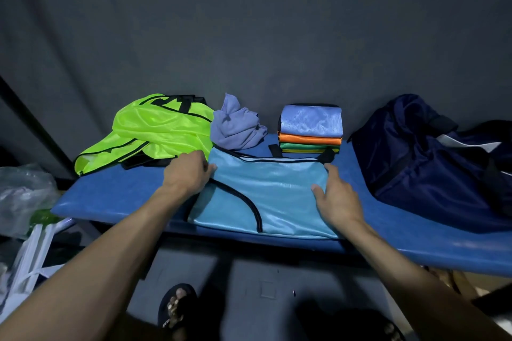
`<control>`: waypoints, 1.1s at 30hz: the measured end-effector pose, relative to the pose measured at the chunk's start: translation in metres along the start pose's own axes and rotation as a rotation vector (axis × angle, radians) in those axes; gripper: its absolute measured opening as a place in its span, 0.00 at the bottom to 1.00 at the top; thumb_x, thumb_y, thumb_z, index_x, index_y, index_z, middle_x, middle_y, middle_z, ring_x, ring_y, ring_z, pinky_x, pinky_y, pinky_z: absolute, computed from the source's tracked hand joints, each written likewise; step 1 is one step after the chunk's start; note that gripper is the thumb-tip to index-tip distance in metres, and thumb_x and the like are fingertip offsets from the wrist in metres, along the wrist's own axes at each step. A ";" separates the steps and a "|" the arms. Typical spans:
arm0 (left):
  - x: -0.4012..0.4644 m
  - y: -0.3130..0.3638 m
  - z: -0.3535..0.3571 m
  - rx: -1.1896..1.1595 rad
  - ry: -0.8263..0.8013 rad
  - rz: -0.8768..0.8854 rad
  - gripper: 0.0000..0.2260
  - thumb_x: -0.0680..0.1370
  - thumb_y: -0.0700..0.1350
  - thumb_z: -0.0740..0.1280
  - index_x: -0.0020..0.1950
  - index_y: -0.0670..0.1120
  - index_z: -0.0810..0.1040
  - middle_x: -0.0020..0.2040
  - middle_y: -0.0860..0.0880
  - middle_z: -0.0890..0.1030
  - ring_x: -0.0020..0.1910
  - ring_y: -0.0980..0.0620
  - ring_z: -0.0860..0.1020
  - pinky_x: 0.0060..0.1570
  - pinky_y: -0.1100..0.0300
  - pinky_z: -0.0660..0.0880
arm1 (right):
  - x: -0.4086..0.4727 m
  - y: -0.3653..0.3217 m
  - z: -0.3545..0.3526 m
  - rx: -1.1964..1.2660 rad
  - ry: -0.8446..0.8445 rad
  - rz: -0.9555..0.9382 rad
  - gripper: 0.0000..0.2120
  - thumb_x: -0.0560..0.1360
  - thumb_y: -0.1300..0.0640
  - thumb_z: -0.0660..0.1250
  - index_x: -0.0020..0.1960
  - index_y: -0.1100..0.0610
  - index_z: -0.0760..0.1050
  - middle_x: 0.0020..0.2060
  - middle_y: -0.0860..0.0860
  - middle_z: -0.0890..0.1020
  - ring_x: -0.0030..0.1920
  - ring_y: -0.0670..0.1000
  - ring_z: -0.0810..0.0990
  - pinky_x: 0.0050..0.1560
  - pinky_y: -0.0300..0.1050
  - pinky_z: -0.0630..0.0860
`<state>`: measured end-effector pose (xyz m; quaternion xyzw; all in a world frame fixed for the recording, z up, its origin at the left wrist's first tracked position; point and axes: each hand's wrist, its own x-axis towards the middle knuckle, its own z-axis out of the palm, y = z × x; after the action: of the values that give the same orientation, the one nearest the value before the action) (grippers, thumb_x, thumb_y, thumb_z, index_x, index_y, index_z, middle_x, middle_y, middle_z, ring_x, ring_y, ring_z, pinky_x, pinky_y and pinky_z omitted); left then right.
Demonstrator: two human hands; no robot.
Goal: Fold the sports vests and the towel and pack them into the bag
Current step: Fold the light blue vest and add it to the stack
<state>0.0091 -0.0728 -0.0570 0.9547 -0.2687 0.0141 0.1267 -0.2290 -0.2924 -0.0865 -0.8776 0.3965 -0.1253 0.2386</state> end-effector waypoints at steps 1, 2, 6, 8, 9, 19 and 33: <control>0.002 -0.003 -0.003 -0.033 0.026 -0.006 0.14 0.81 0.57 0.66 0.50 0.46 0.76 0.52 0.40 0.82 0.51 0.37 0.79 0.42 0.53 0.70 | -0.001 0.000 0.002 -0.019 -0.011 -0.005 0.28 0.83 0.49 0.61 0.80 0.53 0.56 0.65 0.57 0.78 0.62 0.62 0.77 0.56 0.55 0.74; 0.003 -0.006 -0.006 -0.052 0.029 -0.015 0.14 0.81 0.57 0.66 0.49 0.46 0.76 0.51 0.40 0.82 0.50 0.37 0.79 0.42 0.53 0.70 | -0.001 -0.001 0.003 -0.025 -0.021 0.001 0.29 0.83 0.49 0.62 0.80 0.53 0.56 0.66 0.57 0.78 0.63 0.62 0.77 0.57 0.55 0.75; 0.001 -0.006 0.000 0.022 -0.099 -0.075 0.16 0.81 0.59 0.65 0.53 0.47 0.77 0.56 0.41 0.81 0.55 0.38 0.79 0.47 0.52 0.72 | 0.010 -0.001 -0.002 -0.015 -0.063 0.069 0.26 0.81 0.43 0.63 0.73 0.56 0.65 0.61 0.56 0.79 0.61 0.61 0.77 0.52 0.52 0.73; -0.002 0.000 -0.001 0.083 0.002 -0.051 0.17 0.81 0.57 0.64 0.59 0.45 0.74 0.58 0.42 0.78 0.58 0.38 0.77 0.48 0.49 0.73 | 0.022 -0.001 -0.008 0.039 -0.084 0.124 0.18 0.80 0.41 0.62 0.55 0.56 0.73 0.47 0.53 0.79 0.50 0.58 0.79 0.44 0.48 0.71; -0.003 0.005 -0.003 0.076 0.093 0.016 0.15 0.81 0.55 0.64 0.59 0.44 0.72 0.58 0.43 0.76 0.57 0.39 0.75 0.46 0.48 0.73 | 0.028 -0.002 -0.011 0.091 -0.087 0.154 0.18 0.80 0.40 0.62 0.44 0.55 0.72 0.40 0.52 0.77 0.42 0.56 0.77 0.39 0.48 0.69; -0.034 0.092 0.034 -0.024 -0.269 0.738 0.29 0.80 0.69 0.53 0.79 0.60 0.59 0.80 0.51 0.60 0.77 0.49 0.57 0.77 0.43 0.54 | 0.068 -0.005 -0.002 0.473 -0.092 0.359 0.19 0.77 0.44 0.72 0.43 0.58 0.71 0.43 0.54 0.78 0.42 0.55 0.78 0.36 0.46 0.70; -0.007 0.074 0.059 0.156 -0.372 0.567 0.36 0.76 0.76 0.43 0.80 0.65 0.36 0.80 0.57 0.31 0.79 0.47 0.29 0.75 0.36 0.33 | 0.075 -0.003 0.001 0.429 -0.060 0.385 0.23 0.77 0.42 0.70 0.36 0.55 0.65 0.32 0.51 0.70 0.32 0.52 0.72 0.30 0.43 0.63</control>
<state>-0.0376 -0.1445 -0.0972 0.8352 -0.5397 -0.1050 -0.0065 -0.1779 -0.3467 -0.0830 -0.7189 0.5131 -0.1328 0.4498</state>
